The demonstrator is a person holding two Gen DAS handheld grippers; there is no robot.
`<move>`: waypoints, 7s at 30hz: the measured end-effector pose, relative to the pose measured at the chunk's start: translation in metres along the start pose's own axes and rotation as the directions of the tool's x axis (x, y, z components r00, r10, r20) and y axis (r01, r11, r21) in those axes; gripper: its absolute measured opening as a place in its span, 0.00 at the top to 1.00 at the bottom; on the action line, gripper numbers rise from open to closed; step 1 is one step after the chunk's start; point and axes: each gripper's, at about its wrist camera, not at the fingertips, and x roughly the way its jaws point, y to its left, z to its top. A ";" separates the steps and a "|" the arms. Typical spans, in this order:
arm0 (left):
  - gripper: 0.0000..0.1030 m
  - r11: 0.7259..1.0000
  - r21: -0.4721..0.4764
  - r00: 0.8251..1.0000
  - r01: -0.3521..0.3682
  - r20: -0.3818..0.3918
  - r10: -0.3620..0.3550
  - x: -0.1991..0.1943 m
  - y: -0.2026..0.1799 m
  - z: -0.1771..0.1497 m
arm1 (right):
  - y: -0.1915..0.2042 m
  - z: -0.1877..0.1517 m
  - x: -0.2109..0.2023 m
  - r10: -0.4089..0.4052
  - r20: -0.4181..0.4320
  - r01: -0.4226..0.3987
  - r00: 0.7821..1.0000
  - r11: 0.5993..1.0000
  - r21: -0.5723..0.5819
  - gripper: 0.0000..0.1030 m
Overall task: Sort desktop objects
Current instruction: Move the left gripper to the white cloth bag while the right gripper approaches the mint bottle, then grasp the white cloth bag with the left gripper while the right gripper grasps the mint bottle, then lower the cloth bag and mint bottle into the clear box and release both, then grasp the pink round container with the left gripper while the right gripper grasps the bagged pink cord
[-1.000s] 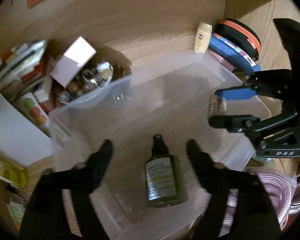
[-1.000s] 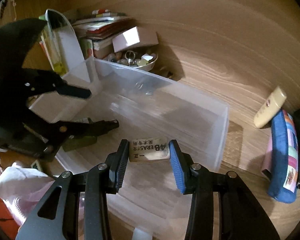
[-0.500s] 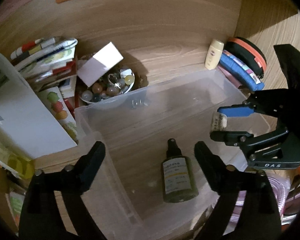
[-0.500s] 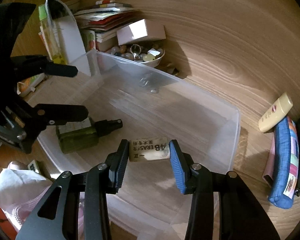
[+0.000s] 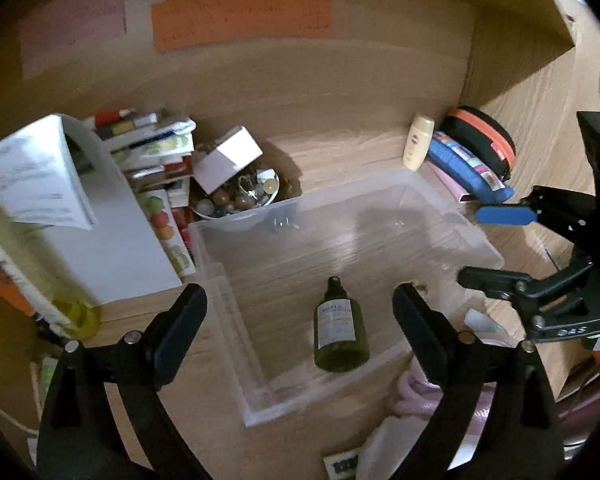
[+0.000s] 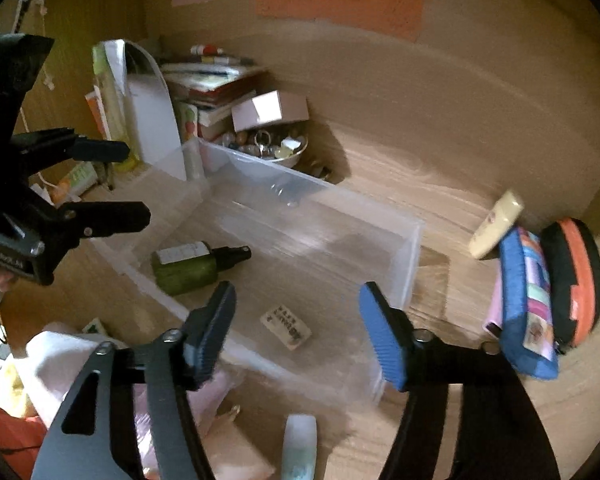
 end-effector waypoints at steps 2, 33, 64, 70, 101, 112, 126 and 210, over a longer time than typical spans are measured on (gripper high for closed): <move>0.06 1.000 -0.002 1.000 -0.007 0.017 0.007 -0.012 -0.002 -0.004 | 0.003 -0.005 -0.013 -0.013 0.025 0.013 1.000 1.000 0.013 0.23; 0.04 0.998 -0.054 0.997 -0.038 0.063 0.041 -0.094 -0.010 -0.107 | 0.021 -0.129 -0.110 -0.123 0.123 0.101 0.985 0.981 0.167 0.16; 0.04 0.988 0.110 0.990 0.112 -0.093 -0.102 -0.005 -0.069 -0.122 | -0.013 -0.134 -0.020 -0.124 -0.037 0.129 0.992 0.979 0.155 0.19; 0.10 0.991 0.083 0.993 0.105 -0.055 -0.100 -0.003 -0.065 -0.122 | -0.014 -0.127 -0.003 -0.086 -0.076 0.094 0.993 0.988 0.121 0.35; 0.60 0.987 -0.115 0.989 0.113 0.105 -0.101 -0.045 -0.007 -0.100 | -0.026 -0.117 -0.027 -0.005 -0.011 0.008 1.000 0.974 0.225 0.78; 0.60 0.980 -0.147 0.978 0.133 0.179 -0.106 -0.062 0.003 -0.072 | -0.026 -0.100 -0.061 -0.006 0.101 -0.018 0.995 0.973 0.229 0.78; 0.60 0.979 -0.151 0.973 0.138 0.205 -0.105 -0.051 0.007 -0.032 | -0.017 -0.062 -0.057 0.047 0.172 -0.079 0.984 0.980 0.181 0.78; 0.02 0.996 -0.081 0.991 -0.044 0.123 0.053 -0.082 0.025 -0.068 | 0.038 -0.050 -0.050 -0.030 0.163 0.007 0.986 0.990 0.139 0.13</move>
